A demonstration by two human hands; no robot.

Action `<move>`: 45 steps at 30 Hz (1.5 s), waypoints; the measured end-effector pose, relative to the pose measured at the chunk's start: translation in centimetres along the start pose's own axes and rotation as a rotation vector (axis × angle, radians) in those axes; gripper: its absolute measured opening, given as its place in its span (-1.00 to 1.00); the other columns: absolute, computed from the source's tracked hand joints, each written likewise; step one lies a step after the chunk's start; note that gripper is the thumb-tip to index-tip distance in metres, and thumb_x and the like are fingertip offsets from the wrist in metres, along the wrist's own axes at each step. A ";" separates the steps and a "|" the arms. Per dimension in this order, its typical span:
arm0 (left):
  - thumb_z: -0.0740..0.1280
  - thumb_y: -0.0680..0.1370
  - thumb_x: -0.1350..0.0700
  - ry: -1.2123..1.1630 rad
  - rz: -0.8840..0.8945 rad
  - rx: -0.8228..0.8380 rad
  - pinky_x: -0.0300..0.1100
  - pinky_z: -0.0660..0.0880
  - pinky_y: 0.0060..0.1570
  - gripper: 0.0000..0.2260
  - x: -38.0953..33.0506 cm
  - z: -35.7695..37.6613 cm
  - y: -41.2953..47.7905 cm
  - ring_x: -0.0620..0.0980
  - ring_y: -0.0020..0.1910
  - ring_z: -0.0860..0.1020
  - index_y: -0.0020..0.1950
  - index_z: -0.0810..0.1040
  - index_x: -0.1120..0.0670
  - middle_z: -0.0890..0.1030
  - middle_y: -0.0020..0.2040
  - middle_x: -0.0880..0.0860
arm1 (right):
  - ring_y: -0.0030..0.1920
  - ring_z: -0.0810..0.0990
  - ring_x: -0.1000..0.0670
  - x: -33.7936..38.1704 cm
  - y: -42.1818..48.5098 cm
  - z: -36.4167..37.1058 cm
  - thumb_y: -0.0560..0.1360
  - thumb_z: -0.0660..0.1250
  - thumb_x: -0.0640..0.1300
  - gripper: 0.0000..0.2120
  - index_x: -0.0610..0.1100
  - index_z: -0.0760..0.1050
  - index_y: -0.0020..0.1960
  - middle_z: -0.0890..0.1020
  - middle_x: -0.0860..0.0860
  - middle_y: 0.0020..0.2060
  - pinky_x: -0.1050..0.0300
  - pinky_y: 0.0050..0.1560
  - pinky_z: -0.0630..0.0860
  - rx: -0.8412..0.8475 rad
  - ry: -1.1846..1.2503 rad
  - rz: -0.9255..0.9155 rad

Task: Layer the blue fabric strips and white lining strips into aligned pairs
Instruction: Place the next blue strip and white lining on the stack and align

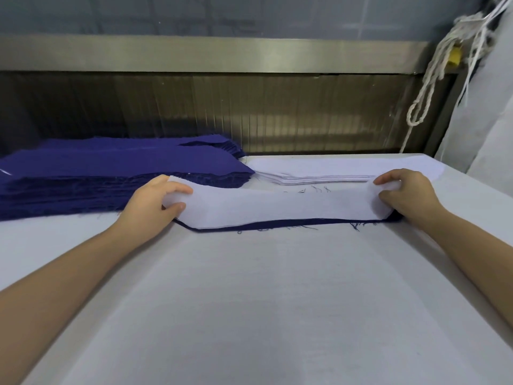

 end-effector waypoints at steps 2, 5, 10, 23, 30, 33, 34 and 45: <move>0.36 0.51 0.25 0.011 0.003 0.005 -0.44 0.31 -0.28 -0.75 0.1 0.0 0.0 -0.14 -0.28 0.43 0.17 0.58 0.07 0.43 -0.09 0.00 | -0.13 0.45 -0.05 0.0 0.0 0.1 0.41 0.28 -0.38 -0.76 -0.18 0.58 0.02 0.51 -0.05 -0.12 0.16 -0.10 0.34 0.007 -0.025 -0.003; 0.37 0.50 0.25 0.029 0.003 0.013 -0.45 0.32 -0.26 -0.74 0.4 0.1 0.1 -0.12 -0.25 0.42 0.18 0.58 0.07 0.45 -0.03 0.00 | -0.14 0.45 -0.05 -0.2 0.0 0.2 0.41 0.28 -0.37 -0.75 -0.17 0.58 0.03 0.51 -0.05 -0.14 0.15 -0.11 0.34 0.018 -0.053 0.001; 0.37 0.50 0.26 0.025 0.002 0.034 -0.25 0.30 -0.11 -0.73 0.7 0.6 0.2 -0.06 -0.01 0.42 0.18 0.59 0.08 0.48 0.06 0.00 | -0.16 0.45 -0.07 -0.2 0.1 0.1 0.41 0.26 -0.38 -0.73 -0.18 0.60 0.03 0.52 -0.07 -0.16 0.16 -0.12 0.34 0.000 -0.068 -0.006; 0.38 0.49 0.25 0.012 0.030 0.041 -0.25 0.32 -0.11 -0.71 0.9 1.1 0.2 -0.07 0.01 0.44 0.19 0.57 0.06 0.48 0.12 -0.05 | 0.08 0.51 -0.19 -0.4 0.4 0.0 0.42 0.19 -0.40 -0.67 -0.20 0.58 0.09 0.58 -0.19 0.11 0.15 -0.02 0.37 -0.019 -0.089 0.004; 0.39 0.48 0.26 0.011 0.060 0.034 -0.29 0.31 -0.10 -0.68 0.8 1.2 0.1 -0.14 0.06 0.40 0.21 0.55 0.04 0.49 0.17 -0.06 | -0.08 0.44 -0.07 -1.1 0.8 0.4 0.43 0.18 -0.39 -0.67 -0.17 0.57 0.09 0.57 -0.19 0.08 0.13 -0.06 0.40 0.004 -0.121 0.020; 0.40 0.47 0.25 0.016 0.062 0.038 -0.28 0.32 -0.09 -0.68 0.7 1.2 0.1 -0.14 0.05 0.40 0.21 0.54 0.05 0.49 0.18 -0.05 | -0.10 0.44 -0.07 -1.2 0.8 0.4 0.43 0.19 -0.38 -0.68 -0.16 0.58 0.08 0.57 -0.17 0.06 0.14 -0.07 0.39 0.007 -0.131 0.022; 0.40 0.47 0.26 0.017 0.062 0.039 -0.27 0.32 -0.08 -0.68 0.8 1.2 0.1 -0.13 0.05 0.40 0.21 0.55 0.05 0.49 0.18 -0.04 | -0.10 0.44 -0.07 -1.2 0.9 0.5 0.43 0.20 -0.38 -0.68 -0.16 0.58 0.08 0.57 -0.16 0.04 0.13 -0.08 0.39 0.011 -0.133 0.024; 0.40 0.48 0.24 0.045 0.026 0.056 -0.25 0.33 -0.12 -0.72 1.1 1.4 0.1 -0.02 -0.02 0.47 0.18 0.58 0.05 0.46 0.14 -0.04 | -0.10 0.44 -0.06 -1.2 0.9 0.7 0.45 0.21 -0.37 -0.72 -0.16 0.59 0.06 0.57 -0.15 0.04 0.12 -0.05 0.39 0.023 -0.171 0.010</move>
Point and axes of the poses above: each hand's wrist, its own y-axis towards the middle knuckle, its own z-axis out of the palm, x = y × z, the point moved 10 cm from there along y, towards the middle knuckle
